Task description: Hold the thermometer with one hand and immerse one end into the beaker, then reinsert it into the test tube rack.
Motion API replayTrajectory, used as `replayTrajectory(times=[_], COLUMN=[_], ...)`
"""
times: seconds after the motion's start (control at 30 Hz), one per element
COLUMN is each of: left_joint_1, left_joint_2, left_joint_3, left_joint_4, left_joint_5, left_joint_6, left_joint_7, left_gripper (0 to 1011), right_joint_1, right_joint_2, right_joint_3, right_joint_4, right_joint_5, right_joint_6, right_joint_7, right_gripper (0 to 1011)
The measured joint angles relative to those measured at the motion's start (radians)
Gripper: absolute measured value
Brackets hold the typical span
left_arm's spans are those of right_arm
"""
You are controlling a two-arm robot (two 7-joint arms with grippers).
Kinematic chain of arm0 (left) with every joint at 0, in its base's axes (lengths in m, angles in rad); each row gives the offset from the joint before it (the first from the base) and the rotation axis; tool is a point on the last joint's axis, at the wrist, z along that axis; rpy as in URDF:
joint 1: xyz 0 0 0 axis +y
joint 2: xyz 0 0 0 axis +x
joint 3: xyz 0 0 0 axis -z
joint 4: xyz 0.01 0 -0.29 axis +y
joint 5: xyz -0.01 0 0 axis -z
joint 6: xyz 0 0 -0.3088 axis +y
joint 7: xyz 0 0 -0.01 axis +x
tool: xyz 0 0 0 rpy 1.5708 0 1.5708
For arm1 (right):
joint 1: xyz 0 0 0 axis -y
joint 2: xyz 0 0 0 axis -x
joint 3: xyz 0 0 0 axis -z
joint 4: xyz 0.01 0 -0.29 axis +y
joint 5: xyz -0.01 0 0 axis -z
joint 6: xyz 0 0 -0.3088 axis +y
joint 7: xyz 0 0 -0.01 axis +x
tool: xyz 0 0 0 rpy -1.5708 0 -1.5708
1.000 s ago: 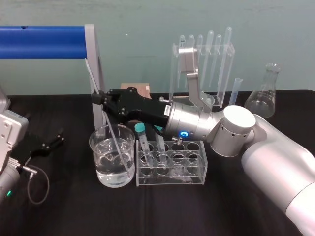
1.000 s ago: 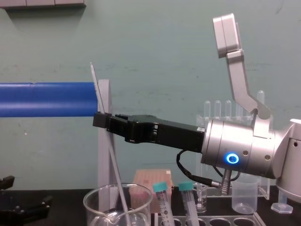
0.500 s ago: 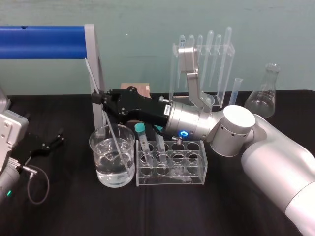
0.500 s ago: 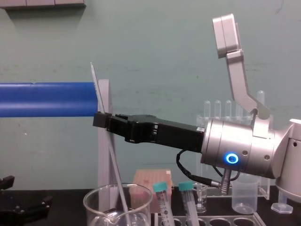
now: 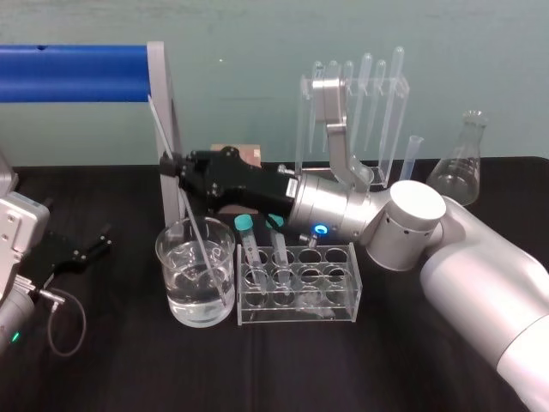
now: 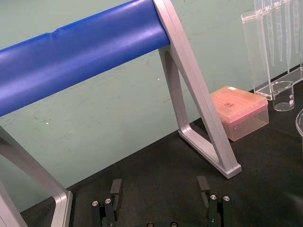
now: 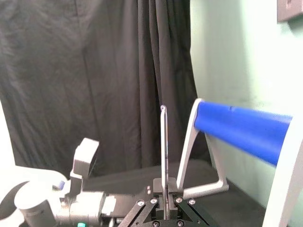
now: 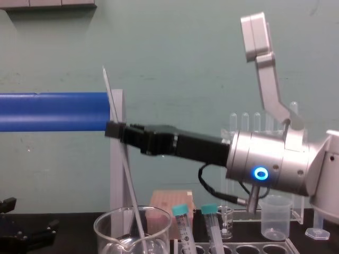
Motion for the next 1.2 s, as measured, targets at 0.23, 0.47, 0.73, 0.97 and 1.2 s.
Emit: replayTrajectory(times=[0.23,0.47,0.73,0.97,1.2], left_joint_1=[0.000,0.000,0.000,0.000,0.000], left_joint_2=[0.000,0.000,0.000,0.000,0.000], left_joint_3=[0.000,0.000,0.000,0.000,0.000], left_joint_4=[0.000,0.000,0.000,0.000,0.000], left_joint_5=[0.000,0.000,0.000,0.000,0.000], left_joint_6=[0.000,0.000,0.000,0.000,0.000], left_joint_7=[0.000,0.000,0.000,0.000,0.000], left_gripper=[1008,1008,1008,1008,1008], right_joint_1=[0.044,0.085,0.080,-0.018,-0.135], right_joint_2=[-0.003,0.017,0.111,0.219,0.295], right_joint_3=[0.056,0.132,0.201,0.226,0.220], right_joint_4=[-0.060,-0.169,-0.295,-0.405,-0.486], right_joint_5=[0.064,0.153,0.188,0.196,0.184], right_joint_6=[0.003,0.033,0.050,0.086,0.067], right_joint_7=[0.000,-0.032,-0.121,-0.207,-0.229], right_gripper=[53,53,53,53,53])
